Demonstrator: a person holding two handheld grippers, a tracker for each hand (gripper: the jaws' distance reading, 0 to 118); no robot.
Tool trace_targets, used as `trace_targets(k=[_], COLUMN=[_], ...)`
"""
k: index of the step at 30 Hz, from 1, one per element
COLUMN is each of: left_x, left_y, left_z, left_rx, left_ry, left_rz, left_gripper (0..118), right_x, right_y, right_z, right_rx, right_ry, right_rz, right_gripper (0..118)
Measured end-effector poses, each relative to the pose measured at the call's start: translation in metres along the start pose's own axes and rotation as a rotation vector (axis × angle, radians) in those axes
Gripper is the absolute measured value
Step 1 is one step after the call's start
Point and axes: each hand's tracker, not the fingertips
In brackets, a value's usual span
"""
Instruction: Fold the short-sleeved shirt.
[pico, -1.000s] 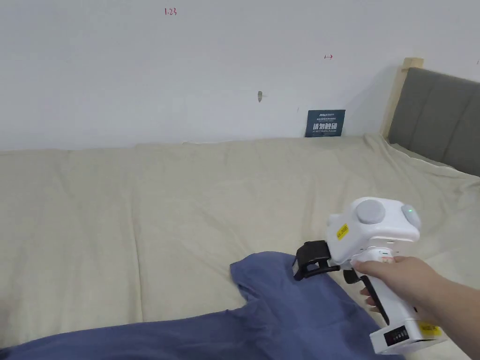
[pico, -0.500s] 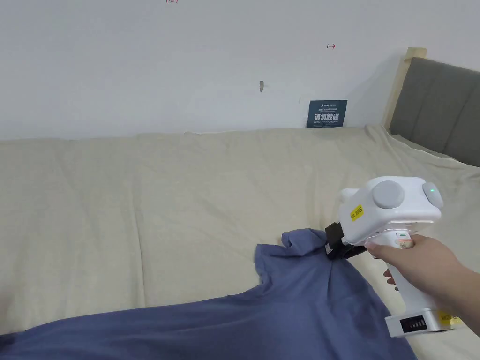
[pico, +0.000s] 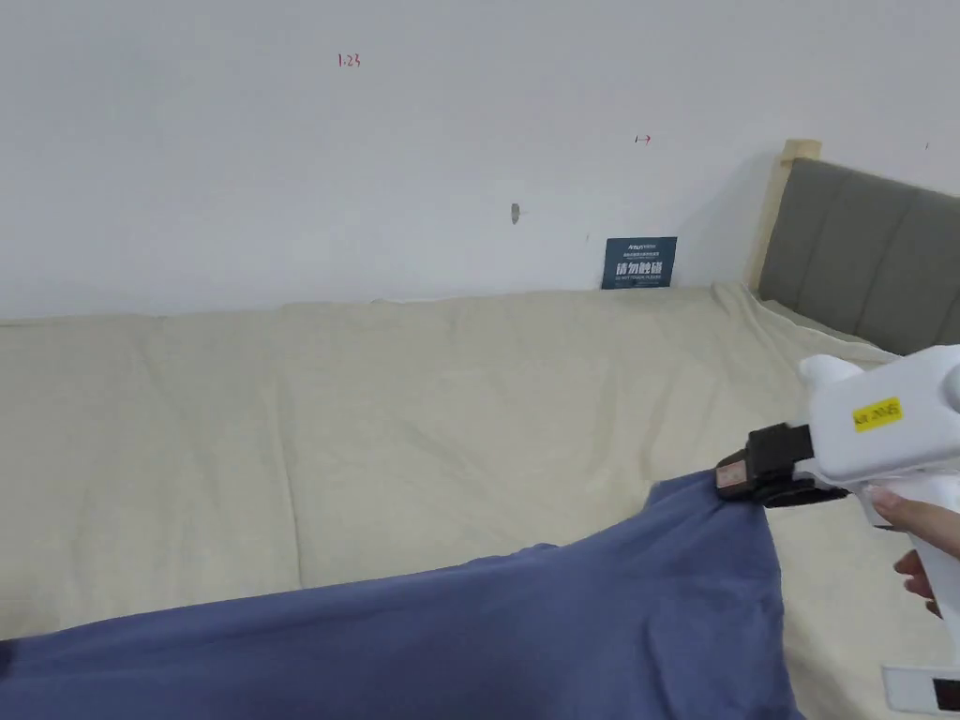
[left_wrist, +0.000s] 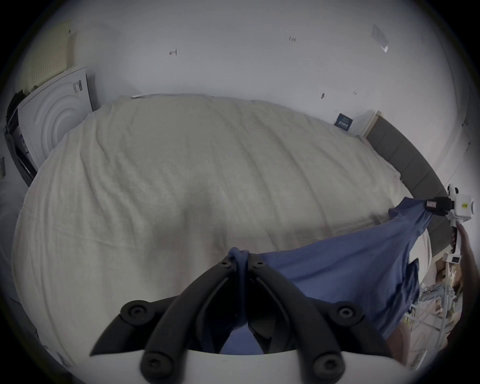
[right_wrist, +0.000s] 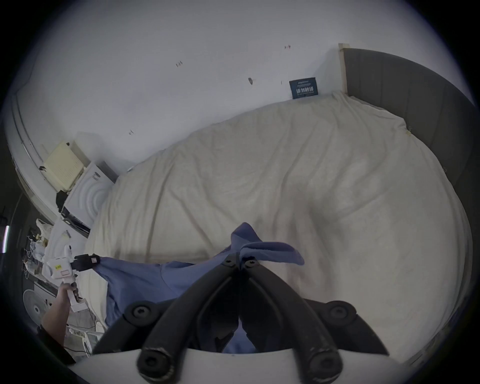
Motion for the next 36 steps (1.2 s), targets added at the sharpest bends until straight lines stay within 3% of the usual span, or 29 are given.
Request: trace_targets(k=[7, 11, 20, 25, 27, 28, 29, 30, 31, 32, 33, 36], left_x=[0.0, 0.001, -0.02, -0.014, -0.011, -0.01, -0.009, -0.008, -0.007, -0.005, -0.006, -0.001], left_y=[-0.06, -0.107, -0.192, -0.208, -0.207, -0.208, -0.208, -0.207, -0.206, -0.205, -0.203, -0.19], left_z=[0.089, 0.114, 0.074, 0.059, 0.058, 0.058, 0.059, 0.059, 0.061, 0.065, 0.071, 0.099], left_rx=[0.056, 0.047, -0.059, -0.068, -0.059, -0.057, -0.049, -0.043, -0.036, -0.035, -0.02, 0.054], left_ry=[-0.097, -0.104, -0.048, -0.001, 0.01, 0.02, 0.028, 0.036, 0.038, 0.051, 0.046, -0.017], left_rz=[0.035, 0.039, 0.188, 0.18, 0.179, 0.172, 0.166, 0.16, 0.162, 0.161, 0.167, 0.208], left_gripper=[7, 7, 7, 8, 12, 12, 18, 33, 56, 94, 113, 118], right_x=[0.027, 0.042, 0.066, 0.054, 0.049, 0.045, 0.043, 0.039, 0.042, 0.042, 0.038, 0.021], right_y=[-0.087, -0.148, -0.239, -0.252, -0.252, -0.252, -0.252, -0.251, -0.251, -0.248, -0.245, -0.237], right_z=[0.083, 0.101, 0.057, 0.04, 0.038, 0.038, 0.038, 0.039, 0.04, 0.044, 0.051, 0.076], right_rx=[0.04, 0.019, -0.051, -0.102, -0.092, -0.076, -0.05, -0.049, -0.05, -0.066, -0.068, 0.011], right_ry=[0.054, 0.098, 0.005, -0.086, -0.13, -0.162, -0.193, -0.236, -0.272, -0.257, -0.233, -0.182], right_rz=[-0.067, -0.146, -0.209, -0.163, -0.138, -0.125, -0.102, -0.071, -0.055, -0.04, -0.043, -0.034], right_gripper=[0, 0, 0, 1, 13, 13, 31, 57, 83, 97, 97, 97])
